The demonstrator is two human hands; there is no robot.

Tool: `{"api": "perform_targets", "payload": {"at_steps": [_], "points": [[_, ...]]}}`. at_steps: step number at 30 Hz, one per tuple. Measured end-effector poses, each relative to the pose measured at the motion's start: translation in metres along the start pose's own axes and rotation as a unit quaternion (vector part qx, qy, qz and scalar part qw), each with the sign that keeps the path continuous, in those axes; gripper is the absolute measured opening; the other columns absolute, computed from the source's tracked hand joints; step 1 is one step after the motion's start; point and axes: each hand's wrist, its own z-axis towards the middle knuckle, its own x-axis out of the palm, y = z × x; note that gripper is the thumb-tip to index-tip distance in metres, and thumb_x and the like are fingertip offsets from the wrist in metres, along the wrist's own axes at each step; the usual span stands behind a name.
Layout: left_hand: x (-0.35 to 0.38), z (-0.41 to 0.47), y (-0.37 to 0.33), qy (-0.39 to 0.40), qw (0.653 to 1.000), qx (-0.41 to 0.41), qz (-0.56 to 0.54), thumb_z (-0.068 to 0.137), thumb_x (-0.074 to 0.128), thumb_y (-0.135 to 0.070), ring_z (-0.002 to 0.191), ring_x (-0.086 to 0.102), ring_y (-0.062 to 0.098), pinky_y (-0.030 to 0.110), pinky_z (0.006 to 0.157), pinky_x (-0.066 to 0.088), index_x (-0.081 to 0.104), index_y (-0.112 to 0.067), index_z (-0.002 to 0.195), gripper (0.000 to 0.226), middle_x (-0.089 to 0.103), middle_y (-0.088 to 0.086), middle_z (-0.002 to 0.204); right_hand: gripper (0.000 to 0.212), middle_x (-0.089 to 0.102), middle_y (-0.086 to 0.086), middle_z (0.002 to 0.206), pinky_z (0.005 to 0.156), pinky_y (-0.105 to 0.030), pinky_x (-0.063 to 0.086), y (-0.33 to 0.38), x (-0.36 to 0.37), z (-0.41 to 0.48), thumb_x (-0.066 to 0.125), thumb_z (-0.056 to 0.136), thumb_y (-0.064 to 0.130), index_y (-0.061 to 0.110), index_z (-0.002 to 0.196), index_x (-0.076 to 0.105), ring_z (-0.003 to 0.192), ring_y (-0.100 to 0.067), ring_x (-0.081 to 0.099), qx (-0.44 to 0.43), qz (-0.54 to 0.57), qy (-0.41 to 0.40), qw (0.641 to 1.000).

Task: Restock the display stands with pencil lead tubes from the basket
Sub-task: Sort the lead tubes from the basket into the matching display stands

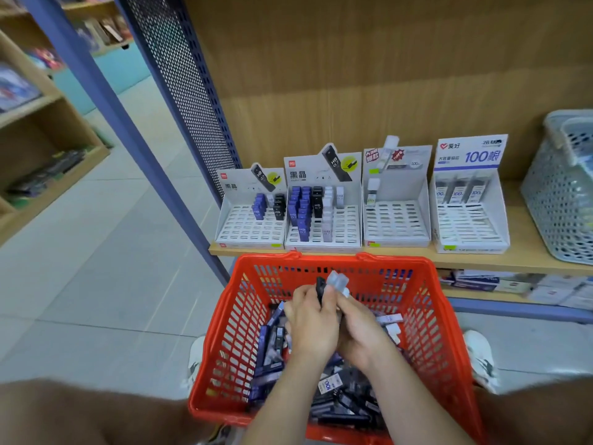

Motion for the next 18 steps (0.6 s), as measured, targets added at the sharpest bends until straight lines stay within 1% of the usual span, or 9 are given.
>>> {"api": "perform_targets", "payload": {"at_steps": [1, 3, 5, 7, 9, 11, 13, 16, 18], "points": [[-0.002, 0.002, -0.001, 0.006, 0.999, 0.031, 0.041, 0.1, 0.032, -0.045, 0.122, 0.033, 0.021, 0.037, 0.103, 0.029, 0.056, -0.014, 0.124, 0.045, 0.041, -0.003, 0.132, 0.024, 0.073, -0.014, 0.101, 0.072, -0.039, 0.057, 0.006, 0.0, -0.001, 0.058, 0.098, 0.026, 0.007, 0.11, 0.068, 0.096, -0.028, 0.07, -0.022, -0.01, 0.0, 1.0], [-0.007, 0.011, -0.005, 0.007, 0.996, 0.071, 0.053, 0.101, 0.032, -0.043, 0.115, 0.037, 0.021, 0.032, 0.098, 0.03, 0.058, -0.014, 0.118, 0.043, 0.043, 0.001, 0.123, 0.019, 0.074, -0.013, 0.103, 0.076, -0.045, 0.058, 0.017, 0.001, -0.001, 0.057, 0.099, 0.023, 0.014, 0.109, 0.07, 0.097, -0.027, 0.071, -0.064, -0.045, -0.005, 0.997], [-0.015, 0.019, -0.011, 0.02, 0.997, 0.062, -0.05, 0.101, 0.037, -0.037, 0.103, 0.051, 0.021, 0.03, 0.089, 0.038, 0.062, -0.01, 0.099, 0.037, 0.056, 0.005, 0.108, 0.018, 0.074, -0.015, 0.104, 0.085, -0.054, 0.056, 0.025, 0.004, 0.0, 0.057, 0.099, 0.018, 0.016, 0.11, 0.071, 0.096, -0.031, 0.072, -0.081, -0.058, -0.008, 0.995], [-0.027, 0.023, -0.021, 0.054, 0.971, 0.006, -0.232, 0.101, 0.044, -0.032, 0.09, 0.066, 0.017, 0.028, 0.075, 0.05, 0.068, -0.011, 0.095, 0.032, 0.07, 0.006, 0.096, 0.021, 0.073, -0.017, 0.106, 0.088, -0.055, 0.053, 0.03, 0.006, 0.001, 0.06, 0.097, 0.015, 0.013, 0.115, 0.07, 0.095, -0.035, 0.07, -0.076, -0.047, -0.002, 0.996], [-0.036, 0.029, -0.024, 0.075, 0.947, -0.032, -0.311, 0.099, 0.051, -0.026, 0.088, 0.07, 0.022, 0.033, 0.076, 0.056, 0.073, -0.012, 0.096, 0.026, 0.074, 0.01, 0.094, 0.024, 0.073, -0.013, 0.099, 0.076, -0.044, 0.054, 0.034, 0.01, 0.001, 0.063, 0.094, 0.012, 0.012, 0.117, 0.07, 0.087, -0.029, 0.067, -0.077, -0.04, 0.006, 0.996], [-0.044, 0.036, -0.023, 0.085, 0.944, -0.034, -0.317, 0.094, 0.06, -0.024, 0.09, 0.069, 0.033, 0.049, 0.084, 0.056, 0.074, -0.011, 0.094, 0.019, 0.073, 0.015, 0.093, 0.023, 0.071, -0.003, 0.079, 0.06, -0.031, 0.05, 0.037, 0.013, 0.002, 0.062, 0.094, 0.007, 0.011, 0.115, 0.07, 0.068, -0.017, 0.062, -0.078, -0.052, 0.027, 0.995], [-0.052, 0.043, -0.026, 0.092, 0.944, -0.034, -0.314, 0.09, 0.066, -0.022, 0.09, 0.069, 0.035, 0.056, 0.084, 0.054, 0.075, -0.012, 0.093, 0.014, 0.074, 0.014, 0.092, 0.021, 0.067, 0.004, 0.068, 0.051, -0.025, 0.046, 0.042, 0.016, 0.004, 0.061, 0.093, 0.003, 0.01, 0.111, 0.069, 0.056, -0.01, 0.057, -0.078, -0.068, 0.04, 0.994], [-0.063, 0.054, -0.028, 0.116, 0.94, -0.037, -0.317, 0.087, 0.069, -0.017, 0.089, 0.07, 0.034, 0.047, 0.083, 0.057, 0.073, -0.007, 0.093, 0.012, 0.074, 0.012, 0.09, 0.025, 0.069, -0.003, 0.081, 0.047, -0.023, 0.044, 0.048, 0.024, 0.007, 0.064, 0.089, -0.001, 0.01, 0.111, 0.068, 0.061, -0.012, 0.057, -0.091, -0.086, 0.067, 0.99], [-0.068, 0.063, -0.028, 0.118, 0.944, -0.031, -0.305, 0.084, 0.073, -0.016, 0.087, 0.071, 0.025, 0.039, 0.082, 0.057, 0.071, -0.007, 0.093, 0.013, 0.075, 0.008, 0.089, 0.027, 0.068, -0.005, 0.084, 0.046, -0.024, 0.043, 0.051, 0.03, 0.01, 0.066, 0.088, -0.001, 0.01, 0.113, 0.066, 0.062, -0.012, 0.056, -0.1, -0.093, 0.066, 0.988]]}}
